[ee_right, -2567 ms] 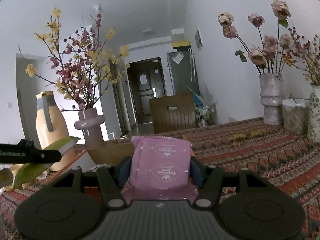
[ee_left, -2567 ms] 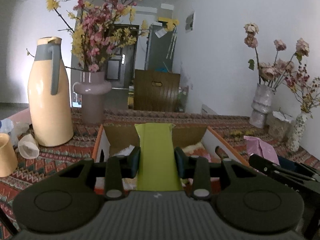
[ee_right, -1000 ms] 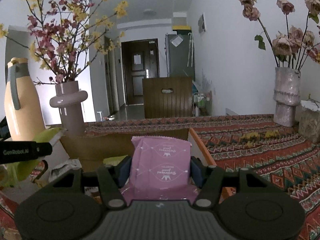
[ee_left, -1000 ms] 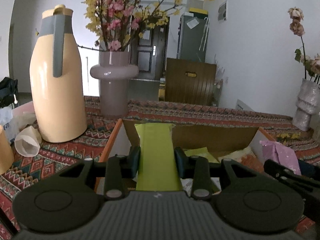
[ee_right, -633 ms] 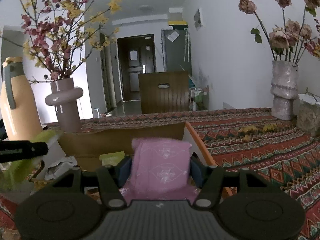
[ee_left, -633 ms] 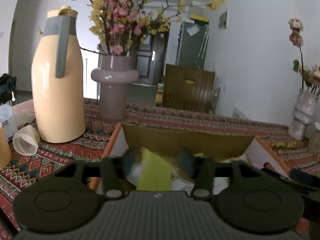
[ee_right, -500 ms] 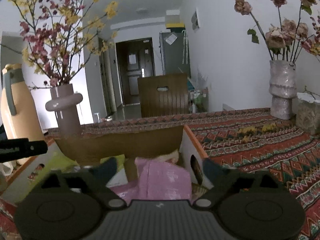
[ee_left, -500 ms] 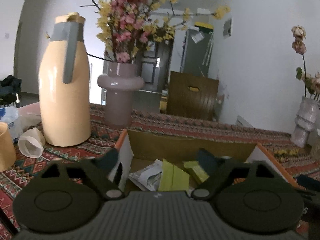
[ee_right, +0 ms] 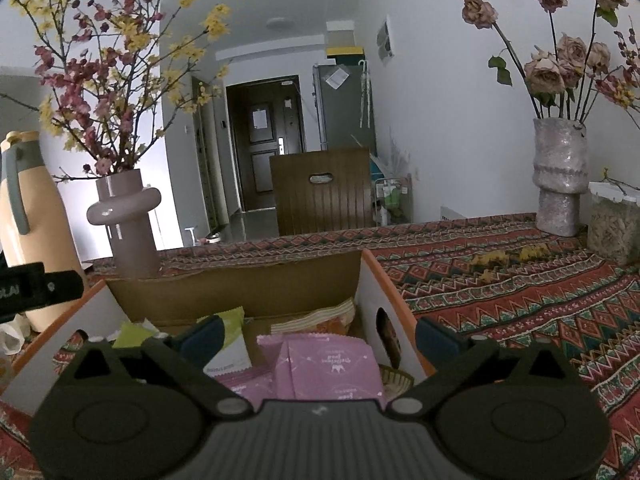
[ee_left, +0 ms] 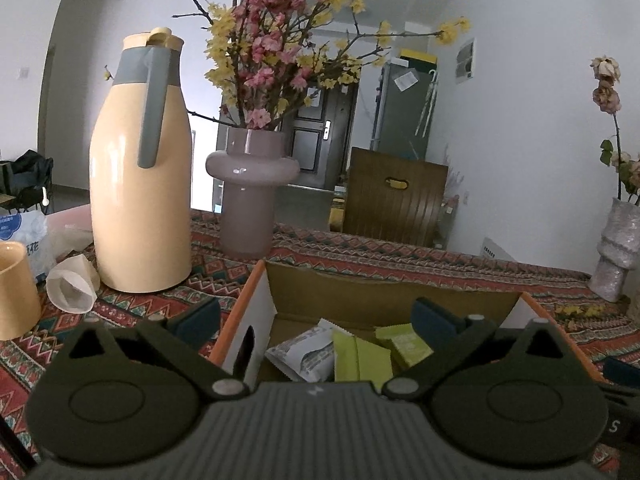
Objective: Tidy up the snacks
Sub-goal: 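Open both grippers to drop the packets into the box, then lift both open tools up out of the box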
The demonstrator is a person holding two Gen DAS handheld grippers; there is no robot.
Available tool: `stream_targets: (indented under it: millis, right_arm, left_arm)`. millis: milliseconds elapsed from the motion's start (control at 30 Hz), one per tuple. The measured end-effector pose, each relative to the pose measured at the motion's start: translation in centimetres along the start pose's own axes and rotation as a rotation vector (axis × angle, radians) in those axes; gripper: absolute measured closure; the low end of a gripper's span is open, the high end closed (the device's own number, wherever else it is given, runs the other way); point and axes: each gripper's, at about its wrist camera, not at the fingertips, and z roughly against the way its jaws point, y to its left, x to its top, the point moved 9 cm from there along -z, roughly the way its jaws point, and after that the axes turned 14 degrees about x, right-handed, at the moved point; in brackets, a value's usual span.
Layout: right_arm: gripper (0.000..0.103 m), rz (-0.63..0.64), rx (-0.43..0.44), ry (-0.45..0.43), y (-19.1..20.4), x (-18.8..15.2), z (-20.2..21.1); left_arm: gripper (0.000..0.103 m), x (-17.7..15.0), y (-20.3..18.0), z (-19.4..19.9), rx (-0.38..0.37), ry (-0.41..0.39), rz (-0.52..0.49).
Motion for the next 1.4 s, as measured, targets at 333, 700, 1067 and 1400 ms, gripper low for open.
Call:
stream_targets:
  millis: [333,700,1067,1400]
  right_arm:
    - [0.001,-0.001,-0.006,0.002,0.0,0.0,0.1]
    - [0.001,-0.003,0.002,-0.012,0.0,0.2,0.7]
    - [0.001,-0.001,0.033,-0.035,0.9,1.3,3.4]
    - [0.000,0.010,0.046,-0.027,2.4,0.9,8.2]
  left_arm:
    - [0.000,0.4,0.2,0.8,-0.006,-0.012,0.011]
    - [0.000,1.7,0.0,3.8,-0.035,-0.041,-0.008]
    - [0.000,2.8,2.0,7.1,-0.047,-0.057,-0.016]
    - [0.000,2.1,3.8,11.2,-0.067,-0.067,-0.035]
